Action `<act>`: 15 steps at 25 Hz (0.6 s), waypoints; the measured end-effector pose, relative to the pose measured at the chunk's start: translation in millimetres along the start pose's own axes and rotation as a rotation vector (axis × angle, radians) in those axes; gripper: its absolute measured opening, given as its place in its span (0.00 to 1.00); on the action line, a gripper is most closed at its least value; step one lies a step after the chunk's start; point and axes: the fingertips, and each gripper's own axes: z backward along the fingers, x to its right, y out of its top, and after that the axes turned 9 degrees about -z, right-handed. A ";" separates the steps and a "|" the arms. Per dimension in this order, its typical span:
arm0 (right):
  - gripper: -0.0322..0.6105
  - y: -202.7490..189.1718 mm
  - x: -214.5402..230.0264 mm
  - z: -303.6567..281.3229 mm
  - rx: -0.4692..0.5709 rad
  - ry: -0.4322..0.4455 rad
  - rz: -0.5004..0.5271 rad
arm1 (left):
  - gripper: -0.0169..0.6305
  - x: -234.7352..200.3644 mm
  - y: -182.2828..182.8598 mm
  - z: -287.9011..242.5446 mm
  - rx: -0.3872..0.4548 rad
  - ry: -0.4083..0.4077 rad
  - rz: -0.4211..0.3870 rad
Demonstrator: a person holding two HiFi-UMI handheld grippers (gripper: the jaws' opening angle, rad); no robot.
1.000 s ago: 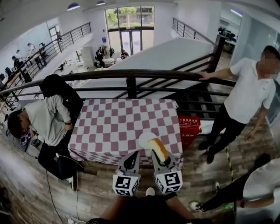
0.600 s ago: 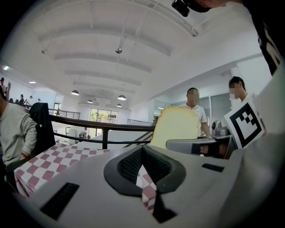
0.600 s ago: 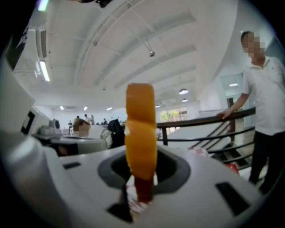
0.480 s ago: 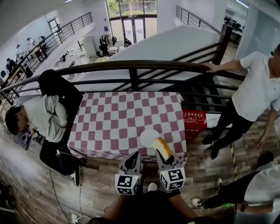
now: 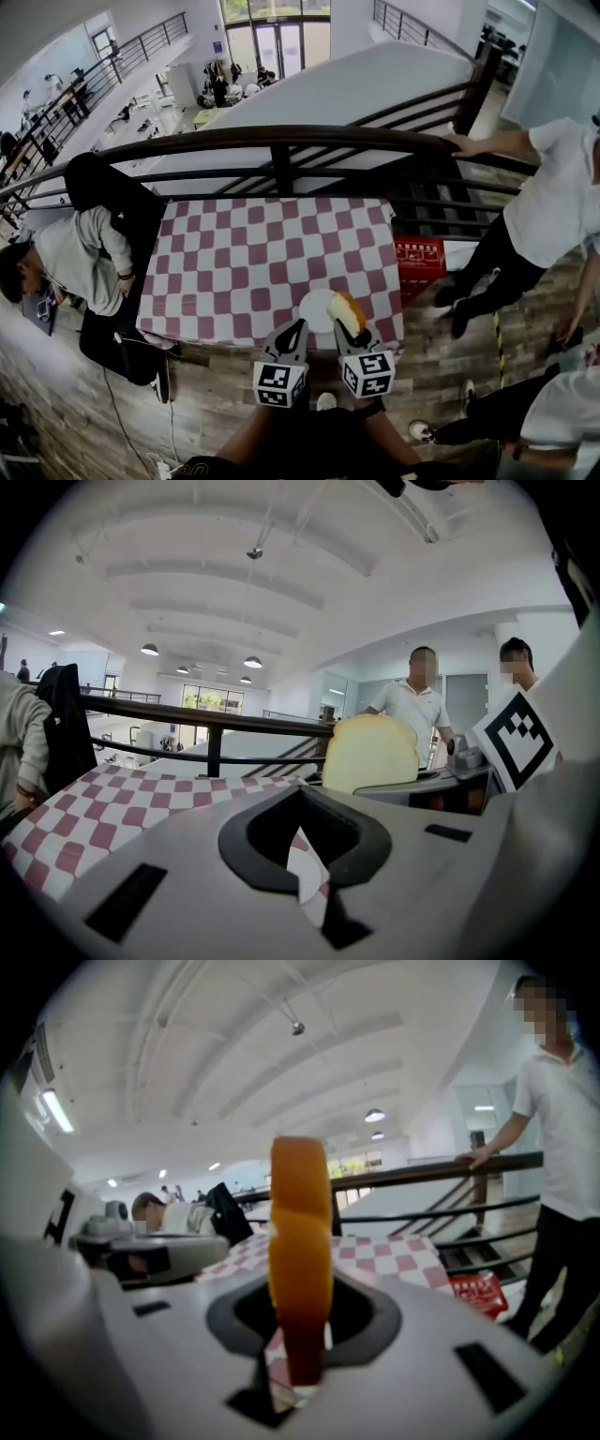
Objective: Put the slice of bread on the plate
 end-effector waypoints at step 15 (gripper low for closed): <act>0.20 -113.8 21.4 -87.8 -0.428 0.066 -0.249 | 0.06 -43.7 -63.7 -50.9 -0.204 -0.031 0.033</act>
